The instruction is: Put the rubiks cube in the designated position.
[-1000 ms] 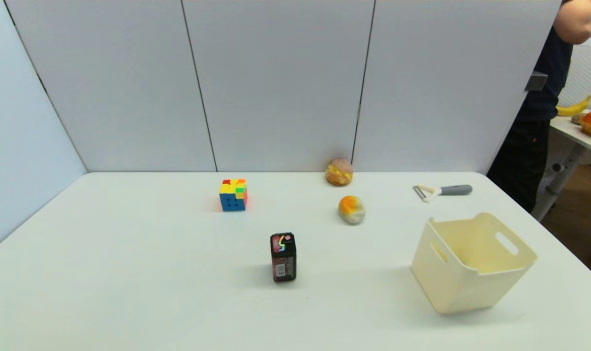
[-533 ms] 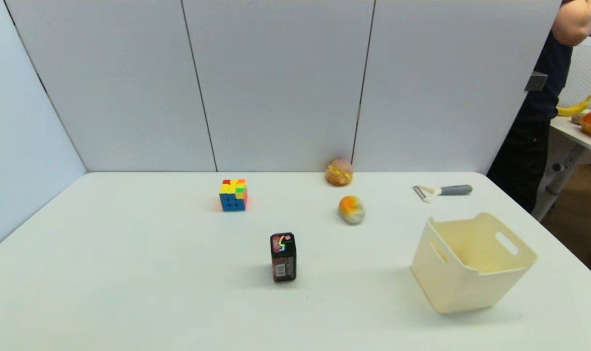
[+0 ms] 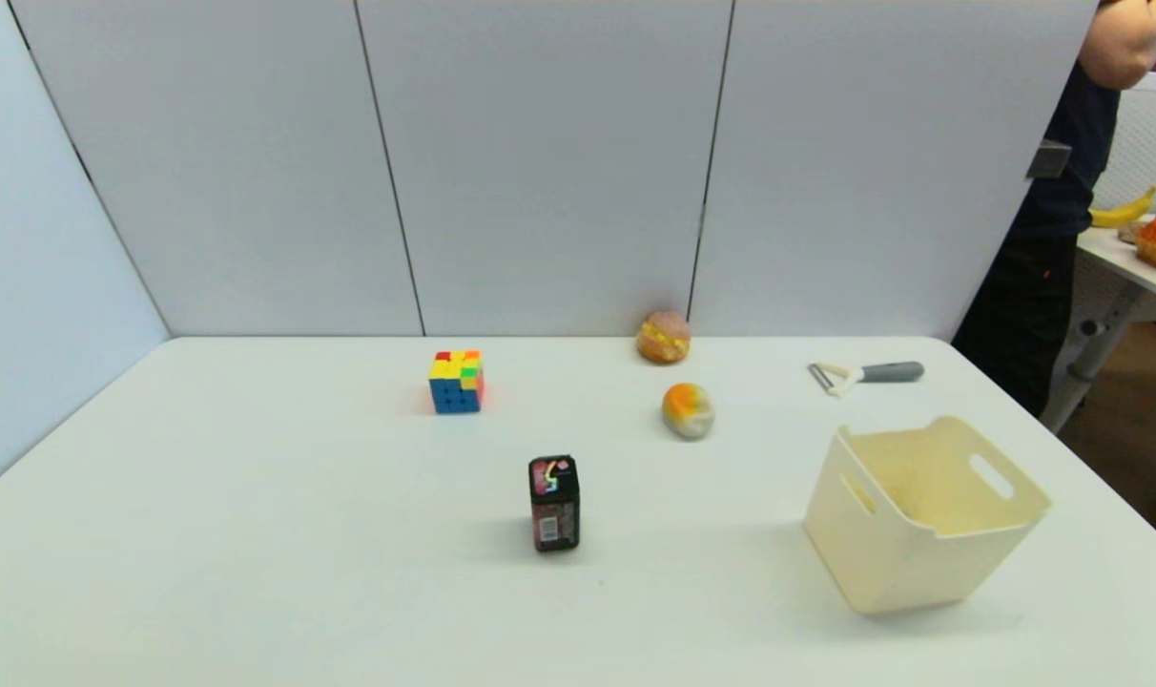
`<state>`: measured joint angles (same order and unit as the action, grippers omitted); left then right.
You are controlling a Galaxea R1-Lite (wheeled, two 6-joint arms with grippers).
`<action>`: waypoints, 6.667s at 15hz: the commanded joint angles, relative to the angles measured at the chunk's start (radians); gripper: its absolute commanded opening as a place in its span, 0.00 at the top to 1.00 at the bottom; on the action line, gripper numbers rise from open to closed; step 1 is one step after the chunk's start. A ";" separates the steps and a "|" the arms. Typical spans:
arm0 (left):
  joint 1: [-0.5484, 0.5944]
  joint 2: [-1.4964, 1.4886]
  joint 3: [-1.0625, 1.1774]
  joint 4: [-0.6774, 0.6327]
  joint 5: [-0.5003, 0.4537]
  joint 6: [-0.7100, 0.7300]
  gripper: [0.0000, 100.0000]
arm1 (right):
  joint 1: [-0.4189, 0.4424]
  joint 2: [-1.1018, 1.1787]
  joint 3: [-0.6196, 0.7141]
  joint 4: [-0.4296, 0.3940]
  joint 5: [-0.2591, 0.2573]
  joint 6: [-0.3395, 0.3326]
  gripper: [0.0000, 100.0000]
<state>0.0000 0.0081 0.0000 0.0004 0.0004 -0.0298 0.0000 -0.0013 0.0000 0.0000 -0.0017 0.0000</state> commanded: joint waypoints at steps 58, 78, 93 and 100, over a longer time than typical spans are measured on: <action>-0.486 2.133 -1.643 0.184 0.535 -0.249 0.00 | 0.000 0.001 0.000 0.000 0.000 0.000 0.00; -0.422 2.195 -1.620 0.208 0.299 -0.257 0.00 | 0.000 0.001 0.000 0.000 0.000 0.000 0.00; -0.405 2.215 -1.635 0.201 0.286 -0.268 0.00 | 0.000 0.001 0.000 0.000 0.000 0.000 0.00; -0.405 2.213 -1.635 0.191 0.288 -0.275 1.00 | 0.002 0.001 0.000 0.000 0.000 0.000 0.00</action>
<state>-0.4049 2.2253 -1.6347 0.1900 0.2862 -0.3021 0.0000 -0.0013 0.0000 0.0004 -0.0017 0.0000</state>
